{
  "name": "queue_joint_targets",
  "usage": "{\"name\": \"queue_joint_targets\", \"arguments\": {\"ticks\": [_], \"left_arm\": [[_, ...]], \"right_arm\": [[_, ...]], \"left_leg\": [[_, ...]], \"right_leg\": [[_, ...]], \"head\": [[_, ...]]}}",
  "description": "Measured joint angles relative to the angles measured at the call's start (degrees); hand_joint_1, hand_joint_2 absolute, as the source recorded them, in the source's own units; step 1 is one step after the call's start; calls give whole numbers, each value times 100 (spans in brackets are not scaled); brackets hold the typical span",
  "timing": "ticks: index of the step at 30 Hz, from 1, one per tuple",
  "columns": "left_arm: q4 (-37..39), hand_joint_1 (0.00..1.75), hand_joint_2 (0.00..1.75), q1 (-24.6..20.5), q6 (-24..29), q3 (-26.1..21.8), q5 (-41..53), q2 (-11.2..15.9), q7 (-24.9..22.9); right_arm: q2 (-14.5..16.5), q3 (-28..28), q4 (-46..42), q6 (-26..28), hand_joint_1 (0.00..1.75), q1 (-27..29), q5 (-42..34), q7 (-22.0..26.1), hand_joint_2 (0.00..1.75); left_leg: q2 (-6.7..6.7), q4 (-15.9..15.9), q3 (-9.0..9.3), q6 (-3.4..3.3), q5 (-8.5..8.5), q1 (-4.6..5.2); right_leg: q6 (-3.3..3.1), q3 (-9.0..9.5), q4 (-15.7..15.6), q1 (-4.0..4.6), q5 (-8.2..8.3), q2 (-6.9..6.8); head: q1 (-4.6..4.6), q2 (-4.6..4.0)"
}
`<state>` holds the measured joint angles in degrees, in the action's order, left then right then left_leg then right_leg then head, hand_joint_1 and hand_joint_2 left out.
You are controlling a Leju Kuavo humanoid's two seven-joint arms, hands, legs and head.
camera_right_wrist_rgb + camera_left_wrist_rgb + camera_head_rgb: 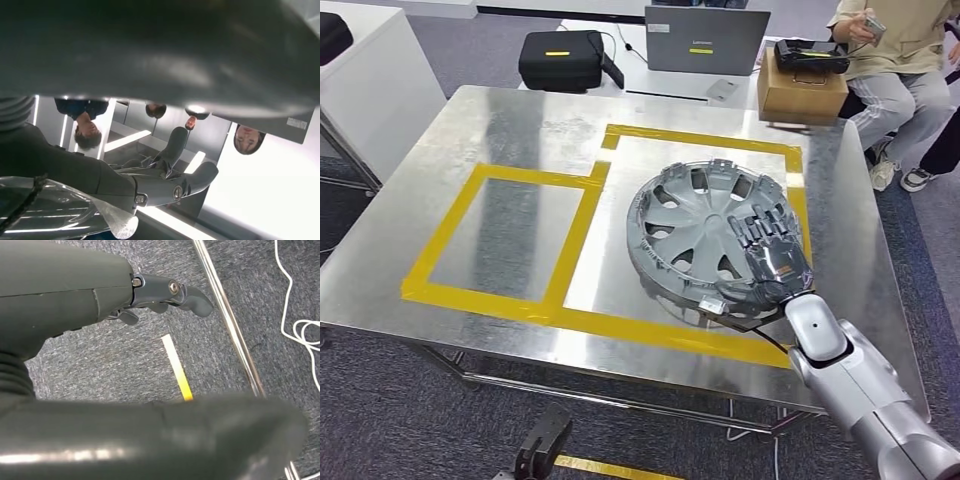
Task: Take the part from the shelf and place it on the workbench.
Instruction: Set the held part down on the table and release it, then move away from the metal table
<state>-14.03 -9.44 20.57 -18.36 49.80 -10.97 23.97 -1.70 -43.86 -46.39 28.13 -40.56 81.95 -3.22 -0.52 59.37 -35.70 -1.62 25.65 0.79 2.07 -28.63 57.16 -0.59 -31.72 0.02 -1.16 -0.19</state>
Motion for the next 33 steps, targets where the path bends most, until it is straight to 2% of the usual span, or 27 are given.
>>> {"name": "queue_joint_targets", "arguments": {"ticks": [3, 9, 15, 21, 33], "left_arm": [[0, 0, 0, -3, 1, 0, -8, 0, -13], [0, 0, 0, -8, 26, -5, -108, 7, -27], [0, 0, 0, -7, 53, -10, -184, 14, -32], [0, 0, 0, -7, 72, -14, -237, 17, -62], [0, 0, 0, 0, 109, -36, -355, 21, -51]], "right_arm": [[-2, -1, -54, -53, 0, -37, -16, 5, 0], [-3, -22, -359, -691, 0, -42, -278, 77, 0], [-4, -97, -693, -1003, 0, -7, -513, 97, 0], [-88, -233, -1342, -1082, 0, -30, -611, 34, 0], [-501, -291, -2231, -1112, 0, -438, -518, -108, 0]], "left_leg": [[0, 0, 1, 0, 0, 0], [0, 0, 2, 0, 0, 0], [1, 0, 2, 0, 0, 0], [3, 0, 2, 0, 0, 0], [3, 1, 2, 0, 0, 1]], "right_leg": [[0, 2, 0, 0, 0, 0], [0, 2, 0, 0, 0, 0], [0, 2, 0, 0, 0, 1], [0, 1, 0, 0, 0, 2], [2, 3, 0, 0, 3, 2]], "head": [[0, 0], [0, -1], [0, -1], [-1, 0], [1, -1]]}}
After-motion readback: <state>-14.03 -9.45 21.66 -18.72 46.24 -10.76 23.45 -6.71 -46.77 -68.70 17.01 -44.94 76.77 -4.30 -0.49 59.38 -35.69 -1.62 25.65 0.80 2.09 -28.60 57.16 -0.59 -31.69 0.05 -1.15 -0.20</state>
